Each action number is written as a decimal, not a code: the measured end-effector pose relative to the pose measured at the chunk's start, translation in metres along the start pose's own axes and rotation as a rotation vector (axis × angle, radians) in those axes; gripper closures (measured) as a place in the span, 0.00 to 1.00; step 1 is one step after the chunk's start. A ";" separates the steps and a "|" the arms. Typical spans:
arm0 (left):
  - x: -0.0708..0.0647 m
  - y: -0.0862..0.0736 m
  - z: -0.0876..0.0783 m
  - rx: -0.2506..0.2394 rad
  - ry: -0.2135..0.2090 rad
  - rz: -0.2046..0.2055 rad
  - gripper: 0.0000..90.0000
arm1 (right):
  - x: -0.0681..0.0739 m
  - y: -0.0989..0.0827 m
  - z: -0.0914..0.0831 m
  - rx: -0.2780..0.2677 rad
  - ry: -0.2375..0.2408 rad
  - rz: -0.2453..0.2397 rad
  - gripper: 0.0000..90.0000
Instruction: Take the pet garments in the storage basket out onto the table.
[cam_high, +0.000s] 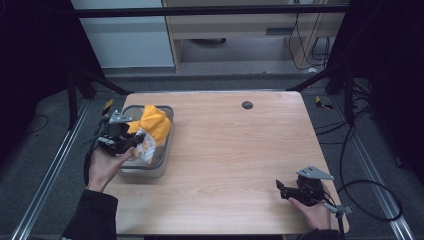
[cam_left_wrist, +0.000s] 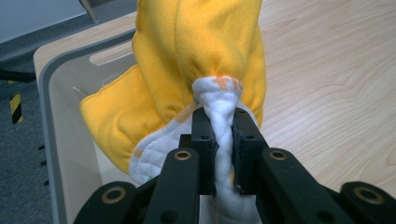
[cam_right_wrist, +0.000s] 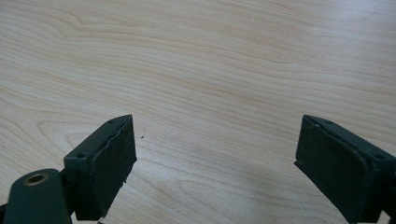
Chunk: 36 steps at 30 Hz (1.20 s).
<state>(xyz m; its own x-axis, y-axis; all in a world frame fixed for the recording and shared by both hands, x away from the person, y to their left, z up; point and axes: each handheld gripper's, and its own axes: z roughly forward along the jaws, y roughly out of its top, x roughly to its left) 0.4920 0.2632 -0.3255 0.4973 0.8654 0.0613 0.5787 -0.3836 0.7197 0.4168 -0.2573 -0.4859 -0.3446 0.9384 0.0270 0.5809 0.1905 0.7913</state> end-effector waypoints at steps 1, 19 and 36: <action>-0.001 0.001 -0.001 -0.001 -0.003 0.006 0.90 | 0.000 0.000 0.000 0.000 0.000 0.001 0.13; -0.034 0.010 -0.017 -0.032 -0.070 0.099 0.90 | 0.000 0.000 0.000 -0.001 0.000 -0.002 0.13; -0.073 0.025 -0.021 -0.039 -0.162 0.183 0.90 | 0.001 0.001 -0.001 -0.002 0.004 0.006 0.13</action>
<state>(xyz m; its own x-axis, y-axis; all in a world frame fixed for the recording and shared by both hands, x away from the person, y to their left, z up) 0.4568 0.1974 -0.2979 0.6902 0.7188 0.0835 0.4457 -0.5132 0.7334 0.4164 -0.2569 -0.4847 -0.3443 0.9382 0.0344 0.5814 0.1843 0.7925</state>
